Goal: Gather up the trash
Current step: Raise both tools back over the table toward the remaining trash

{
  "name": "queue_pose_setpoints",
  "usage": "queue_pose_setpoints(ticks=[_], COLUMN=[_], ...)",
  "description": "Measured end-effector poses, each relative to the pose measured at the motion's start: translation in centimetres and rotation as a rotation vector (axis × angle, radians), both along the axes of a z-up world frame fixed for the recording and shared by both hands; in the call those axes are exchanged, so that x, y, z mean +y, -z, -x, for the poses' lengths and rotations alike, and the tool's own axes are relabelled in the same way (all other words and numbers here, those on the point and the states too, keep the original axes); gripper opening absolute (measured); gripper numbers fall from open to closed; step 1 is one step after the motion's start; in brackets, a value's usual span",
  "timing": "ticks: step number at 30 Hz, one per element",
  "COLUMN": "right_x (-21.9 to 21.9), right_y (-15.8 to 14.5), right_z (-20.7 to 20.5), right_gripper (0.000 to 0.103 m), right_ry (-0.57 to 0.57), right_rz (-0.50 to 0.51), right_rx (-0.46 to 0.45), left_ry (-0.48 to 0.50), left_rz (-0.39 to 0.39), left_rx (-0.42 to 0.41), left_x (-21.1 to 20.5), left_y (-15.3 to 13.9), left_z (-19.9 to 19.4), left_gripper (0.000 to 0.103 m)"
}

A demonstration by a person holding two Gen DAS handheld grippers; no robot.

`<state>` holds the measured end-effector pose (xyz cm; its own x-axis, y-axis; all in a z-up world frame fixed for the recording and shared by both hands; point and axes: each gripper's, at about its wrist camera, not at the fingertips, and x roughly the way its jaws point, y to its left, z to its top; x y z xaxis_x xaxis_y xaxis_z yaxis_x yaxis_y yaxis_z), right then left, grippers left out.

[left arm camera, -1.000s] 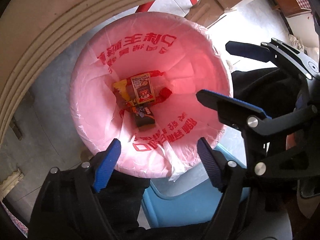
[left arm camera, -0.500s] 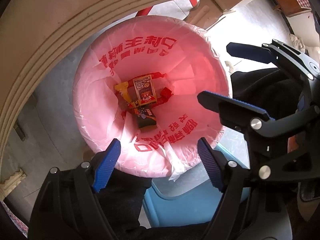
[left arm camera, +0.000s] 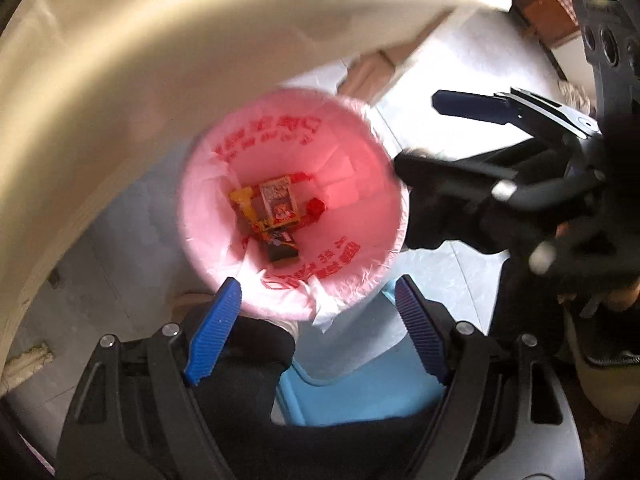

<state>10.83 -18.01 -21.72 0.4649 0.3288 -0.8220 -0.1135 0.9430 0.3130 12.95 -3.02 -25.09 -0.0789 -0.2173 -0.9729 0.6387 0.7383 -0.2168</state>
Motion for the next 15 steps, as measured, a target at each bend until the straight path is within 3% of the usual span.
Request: queue_pose_setpoints(ticks=[7, 11, 15], right_x=[-2.5, -2.9, -2.0], right_y=[-9.5, -14.5, -18.3], right_z=[0.9, -0.1, -2.0], right_gripper=[0.094, 0.096, 0.096], right_ry=[0.064, 0.059, 0.035], right_rz=[-0.108, -0.124, -0.088], right_rx=[-0.186, -0.273, -0.301], left_ry=[-0.063, -0.079, -0.059], left_rz=[-0.025, -0.073, -0.071], left_rx=[-0.207, -0.353, -0.419], left_x=[4.1, 5.1, 5.1], left_y=[-10.8, -17.1, -22.2], left_z=[-1.7, -4.4, -7.5], left_gripper=[0.078, 0.085, 0.085])
